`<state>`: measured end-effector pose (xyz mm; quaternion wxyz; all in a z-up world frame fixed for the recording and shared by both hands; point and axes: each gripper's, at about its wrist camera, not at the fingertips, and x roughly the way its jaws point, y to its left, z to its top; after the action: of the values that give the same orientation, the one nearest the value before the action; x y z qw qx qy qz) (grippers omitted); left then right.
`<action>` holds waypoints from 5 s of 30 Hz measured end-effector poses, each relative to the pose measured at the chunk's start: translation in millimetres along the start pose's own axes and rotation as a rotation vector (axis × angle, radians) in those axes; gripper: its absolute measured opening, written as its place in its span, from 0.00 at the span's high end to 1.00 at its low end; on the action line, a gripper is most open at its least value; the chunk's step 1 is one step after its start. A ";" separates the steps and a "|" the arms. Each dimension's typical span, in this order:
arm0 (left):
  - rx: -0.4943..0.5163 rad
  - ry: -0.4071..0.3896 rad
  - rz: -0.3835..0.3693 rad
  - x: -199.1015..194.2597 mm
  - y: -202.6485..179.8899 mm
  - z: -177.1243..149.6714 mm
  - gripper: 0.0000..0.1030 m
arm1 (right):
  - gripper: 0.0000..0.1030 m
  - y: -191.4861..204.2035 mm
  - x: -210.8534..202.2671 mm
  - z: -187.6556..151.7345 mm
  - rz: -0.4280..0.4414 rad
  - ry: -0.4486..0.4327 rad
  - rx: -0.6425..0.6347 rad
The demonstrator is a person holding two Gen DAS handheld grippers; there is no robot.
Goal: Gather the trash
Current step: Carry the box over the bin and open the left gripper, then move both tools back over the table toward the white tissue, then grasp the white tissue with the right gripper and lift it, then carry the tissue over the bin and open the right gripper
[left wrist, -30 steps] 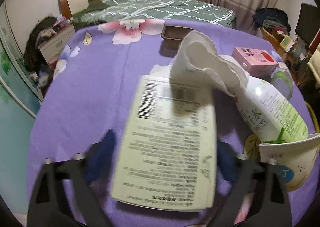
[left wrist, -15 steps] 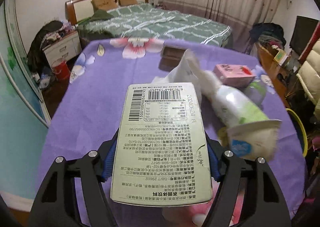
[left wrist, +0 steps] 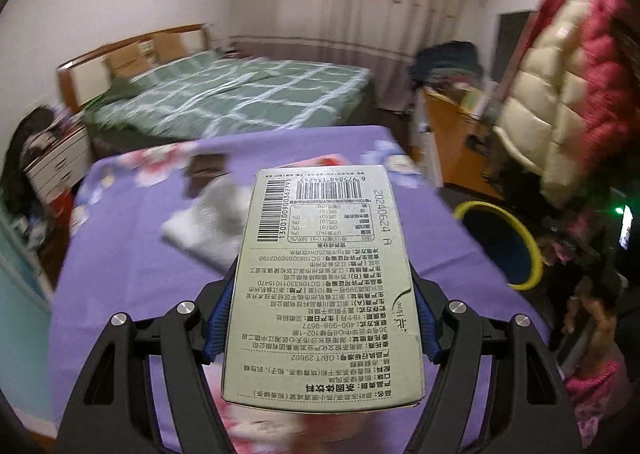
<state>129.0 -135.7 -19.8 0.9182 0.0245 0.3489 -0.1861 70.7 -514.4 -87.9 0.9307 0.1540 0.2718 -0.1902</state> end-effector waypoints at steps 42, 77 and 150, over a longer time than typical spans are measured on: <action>0.296 0.113 -0.265 173.6 -262.2 48.6 0.15 | 0.64 -105.6 9.5 -12.2 -0.098 0.040 0.151; -0.222 -0.195 0.379 -63.5 135.3 -33.4 0.06 | 0.62 257.0 -10.0 -19.7 0.513 0.133 -0.342; -0.091 -0.037 0.137 19.8 42.1 -25.4 0.06 | 0.98 118.1 -28.7 91.5 0.353 -0.024 -0.044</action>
<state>141.6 -98.6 -55.5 0.9352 0.0033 0.3374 -0.1071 140.9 -438.3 23.6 0.9560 0.1766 0.2336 -0.0197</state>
